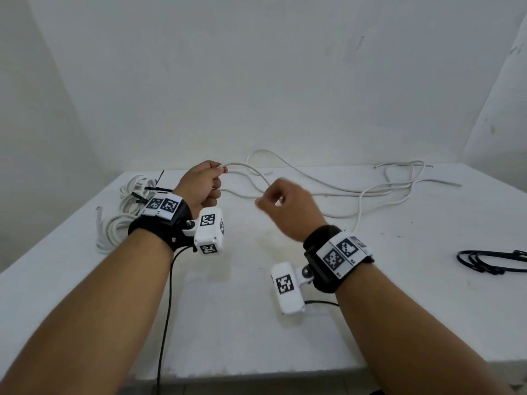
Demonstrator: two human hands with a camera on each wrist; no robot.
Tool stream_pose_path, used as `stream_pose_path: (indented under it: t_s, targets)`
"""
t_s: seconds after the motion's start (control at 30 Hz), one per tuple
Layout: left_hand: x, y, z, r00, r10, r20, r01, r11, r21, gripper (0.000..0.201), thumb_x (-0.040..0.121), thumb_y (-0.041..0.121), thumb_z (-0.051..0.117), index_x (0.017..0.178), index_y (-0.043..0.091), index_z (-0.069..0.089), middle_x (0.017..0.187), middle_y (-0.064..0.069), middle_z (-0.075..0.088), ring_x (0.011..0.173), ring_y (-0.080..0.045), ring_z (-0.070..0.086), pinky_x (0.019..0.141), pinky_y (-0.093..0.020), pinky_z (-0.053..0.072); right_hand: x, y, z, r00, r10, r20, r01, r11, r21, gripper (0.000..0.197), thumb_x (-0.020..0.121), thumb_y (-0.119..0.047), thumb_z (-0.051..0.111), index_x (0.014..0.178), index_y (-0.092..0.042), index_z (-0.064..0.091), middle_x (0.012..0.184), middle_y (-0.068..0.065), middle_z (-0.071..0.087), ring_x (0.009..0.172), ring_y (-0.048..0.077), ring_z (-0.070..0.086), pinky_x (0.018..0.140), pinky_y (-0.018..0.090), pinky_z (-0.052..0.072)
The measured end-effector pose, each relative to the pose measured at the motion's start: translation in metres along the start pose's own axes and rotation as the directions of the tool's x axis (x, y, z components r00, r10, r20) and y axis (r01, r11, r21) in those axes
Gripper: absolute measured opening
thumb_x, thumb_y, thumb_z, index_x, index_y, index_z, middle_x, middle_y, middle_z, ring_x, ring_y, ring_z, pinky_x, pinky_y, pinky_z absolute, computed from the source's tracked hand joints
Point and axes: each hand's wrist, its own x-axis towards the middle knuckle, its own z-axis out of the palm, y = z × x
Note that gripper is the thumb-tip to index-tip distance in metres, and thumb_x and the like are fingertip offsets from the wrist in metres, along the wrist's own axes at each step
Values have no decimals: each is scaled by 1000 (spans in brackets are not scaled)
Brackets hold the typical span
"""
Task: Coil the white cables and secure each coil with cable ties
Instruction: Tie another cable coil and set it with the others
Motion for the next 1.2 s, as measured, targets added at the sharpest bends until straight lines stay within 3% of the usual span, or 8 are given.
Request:
stream_pose_path:
  t_s: [0.1, 0.23, 0.4, 0.53, 0.63, 0.9, 1.07, 1.2]
  targets:
    - [-11, -5, 10, 997, -72, -8, 70, 985, -156, 24, 99, 21, 42, 77, 15, 49, 53, 5, 24, 36, -8, 18, 37, -13, 14, 16, 6, -9, 998, 10, -65, -19, 988, -150, 37, 93, -39, 59, 124, -23, 49, 126, 1, 53, 114, 20, 48, 95, 40, 40]
    - [-21, -13, 23, 982, -157, 102, 183, 919, -350, 37, 100, 27, 37, 66, 16, 40, 46, 7, 22, 33, -7, 17, 34, -12, 12, 26, 19, -6, 993, 81, 81, -96, 974, 207, 15, 99, -26, 53, 105, -19, 65, 75, 0, 65, 58, 14, 55, 55, 20, 43]
    - [-30, -20, 27, 934, -166, 317, 303, 838, -453, 42, 98, 28, 35, 57, 17, 39, 47, 7, 21, 41, -8, 8, 36, -15, 10, 33, 34, -7, 997, 35, -71, -24, 989, 149, 26, 102, -30, 48, 99, -20, 72, 70, -12, 57, 63, 5, 51, 62, 21, 40]
    - [-42, -15, 40, 898, -71, 435, 306, 810, -500, 34, 91, 23, 41, 62, 13, 54, 50, 6, 29, 43, -8, 14, 38, -19, 14, 25, 33, 2, 953, 91, 290, -46, 986, -157, 31, 101, -33, 48, 97, -21, 76, 64, -14, 51, 58, 3, 48, 56, 19, 36]
    - [-44, -25, 50, 938, 47, 343, 158, 824, -545, 28, 98, 10, 37, 94, -1, 62, 60, 1, 47, 48, -7, 36, 44, -18, 28, 17, 18, 5, 877, 87, 473, 27, 973, -230, 35, 102, -38, 45, 98, -22, 77, 65, -10, 52, 61, 3, 49, 59, 20, 35]
    - [-41, -41, 53, 971, 221, 85, -202, 960, -195, 23, 100, -3, 36, 100, -1, 59, 84, -9, 69, 70, -13, 67, 71, -24, 55, 11, 2, 2, 843, 41, 536, 128, 953, -275, 34, 102, -35, 47, 99, -18, 75, 69, -8, 51, 64, 6, 47, 62, 23, 36]
    - [-36, -47, 41, 928, 289, 235, -363, 844, 395, 21, 96, -1, 40, 97, 5, 61, 81, -1, 72, 69, -8, 69, 68, -20, 52, 8, 11, -12, 900, -61, 431, 184, 951, -250, 16, 90, -32, 66, 82, -19, 72, 68, -7, 57, 58, 5, 49, 55, 20, 36]
    - [-47, -41, 47, 896, 86, 435, -292, 852, 434, 28, 97, 1, 36, 90, 1, 63, 74, -4, 69, 60, -11, 59, 63, -21, 47, 13, 21, -28, 971, -171, 168, 185, 980, -71, 13, 73, -24, 82, 67, -24, 71, 61, -7, 66, 55, 9, 56, 54, 27, 46]
